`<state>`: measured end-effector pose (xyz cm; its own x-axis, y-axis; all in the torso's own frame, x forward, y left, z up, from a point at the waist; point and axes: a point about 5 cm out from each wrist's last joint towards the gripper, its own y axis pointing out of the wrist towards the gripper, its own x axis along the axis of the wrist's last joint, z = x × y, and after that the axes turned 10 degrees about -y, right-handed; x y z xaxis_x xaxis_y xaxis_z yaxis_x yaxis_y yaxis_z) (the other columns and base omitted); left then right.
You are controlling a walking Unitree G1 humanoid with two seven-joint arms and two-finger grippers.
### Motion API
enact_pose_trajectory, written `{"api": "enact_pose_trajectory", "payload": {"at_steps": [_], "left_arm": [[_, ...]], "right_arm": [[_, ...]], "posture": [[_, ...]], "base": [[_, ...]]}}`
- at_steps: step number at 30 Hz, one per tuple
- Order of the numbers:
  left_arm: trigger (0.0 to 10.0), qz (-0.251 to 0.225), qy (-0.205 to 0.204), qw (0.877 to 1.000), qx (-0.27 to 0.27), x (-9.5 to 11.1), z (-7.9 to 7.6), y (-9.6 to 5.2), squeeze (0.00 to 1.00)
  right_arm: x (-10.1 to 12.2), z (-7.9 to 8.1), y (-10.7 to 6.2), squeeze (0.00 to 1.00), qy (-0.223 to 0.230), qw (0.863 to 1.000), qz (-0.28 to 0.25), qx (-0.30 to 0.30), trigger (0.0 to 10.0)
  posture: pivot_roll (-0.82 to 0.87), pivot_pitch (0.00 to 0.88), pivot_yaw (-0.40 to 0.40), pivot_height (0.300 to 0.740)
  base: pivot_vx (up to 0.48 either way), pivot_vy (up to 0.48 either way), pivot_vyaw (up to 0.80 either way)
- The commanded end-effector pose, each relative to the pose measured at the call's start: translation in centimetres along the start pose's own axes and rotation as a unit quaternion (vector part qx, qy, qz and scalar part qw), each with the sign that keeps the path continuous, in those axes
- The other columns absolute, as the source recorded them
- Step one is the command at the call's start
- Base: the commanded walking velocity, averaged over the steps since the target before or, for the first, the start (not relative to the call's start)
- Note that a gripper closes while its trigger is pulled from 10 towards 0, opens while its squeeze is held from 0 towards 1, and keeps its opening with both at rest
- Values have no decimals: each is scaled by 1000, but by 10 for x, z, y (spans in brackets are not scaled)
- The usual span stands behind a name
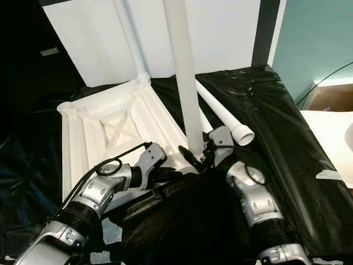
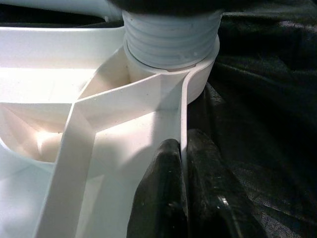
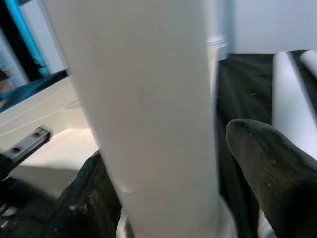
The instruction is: Building children table
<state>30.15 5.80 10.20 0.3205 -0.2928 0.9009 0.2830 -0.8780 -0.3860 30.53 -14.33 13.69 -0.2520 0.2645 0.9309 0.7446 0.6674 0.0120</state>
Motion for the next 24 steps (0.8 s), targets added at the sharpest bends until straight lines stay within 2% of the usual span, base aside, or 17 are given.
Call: {"api": "enact_pose_trajectory", "payload": {"at_steps": [1, 2, 3, 4, 9, 10, 11, 14, 16, 17, 18, 19, 20, 21, 24], "left_arm": [[10000, 32, -46, 998, -6, -27, -4, 5, 0], [10000, 32, -46, 998, -5, -26, -4, 5, 0], [10000, 31, -46, 998, -4, -26, -4, 5, 0], [10000, 31, -47, 998, -3, -26, -3, 5, 0], [10000, 30, -47, 998, -1, -26, -3, 4, 0], [10000, 30, -48, 998, 1, -27, -3, 4, 0], [10000, 30, -48, 998, 1, -27, -3, 4, 0], [10000, 30, -49, 998, 0, -27, -3, 4, 0], [10000, 30, -49, 998, -1, -27, -3, 3, 0], [10000, 30, -49, 998, -1, -27, -3, 3, 0], [10000, 31, -49, 998, -1, -27, -3, 3, 0], [10000, 31, -49, 998, -2, -27, -3, 3, 0], [10000, 32, -48, 998, -3, -27, -3, 3, 0], [10000, 32, -47, 998, -3, -27, -3, 3, 0], [10000, 33, -47, 998, -4, -26, -3, 4, 0]], "right_arm": [[3, -1, 4, 0, -7, 999, -6, 34, 10000], [4, -5, 4, 0, -12, 999, -1, 53, 2824], [3, -7, 3, 0, -8, 997, 9, 80, 0], [1, -8, 2, 0, -4, 995, 20, 101, 0], [-3, -6, -1, 0, 4, 991, 36, 126, 0], [-9, 2, -4, 0, 19, 990, 48, 133, 0], [-9, 2, -4, 0, 19, 990, 48, 133, 0], [-15, 16, -8, 0, 51, 989, 57, 128, 0], [-15, 27, -6, 0, 69, 992, 47, 93, 0], [-15, 27, -6, 0, 69, 992, 47, 93, 0], [-12, 28, -3, 0, 60, 997, 31, 40, 0], [-11, 28, -3, 0, 81, 995, 18, -46, 0], [-11, 27, -5, 0, 99, 989, 13, -105, 0], [-10, 32, -8, 0, 83, 988, 5, -130, 0], [-7, 44, -11, 0, 68, 989, -5, -131, 0]], "posture": [[-63, 0, 108, 740], [-58, 0, 104, 740], [-56, 0, 102, 740], [-55, 0, 102, 740], [-52, 0, 100, 740], [-50, 0, 98, 740], [-50, 0, 98, 740], [-50, 0, 98, 740], [-52, 0, 100, 740], [-52, 0, 100, 740], [-52, 0, 100, 740], [-56, 0, 106, 740], [-56, 0, 106, 740], [-56, 0, 106, 740], [-54, 0, 111, 740]], "base": [[0, 0, 0], [0, 0, 0], [0, 0, 0], [0, 0, 0], [0, 0, 0], [0, 0, 0], [0, 0, 0], [0, 0, 0], [0, 0, 0], [0, 0, 0], [0, 0, 0], [0, 0, 0], [0, 0, 0], [0, 0, 0], [0, 0, 0]]}}
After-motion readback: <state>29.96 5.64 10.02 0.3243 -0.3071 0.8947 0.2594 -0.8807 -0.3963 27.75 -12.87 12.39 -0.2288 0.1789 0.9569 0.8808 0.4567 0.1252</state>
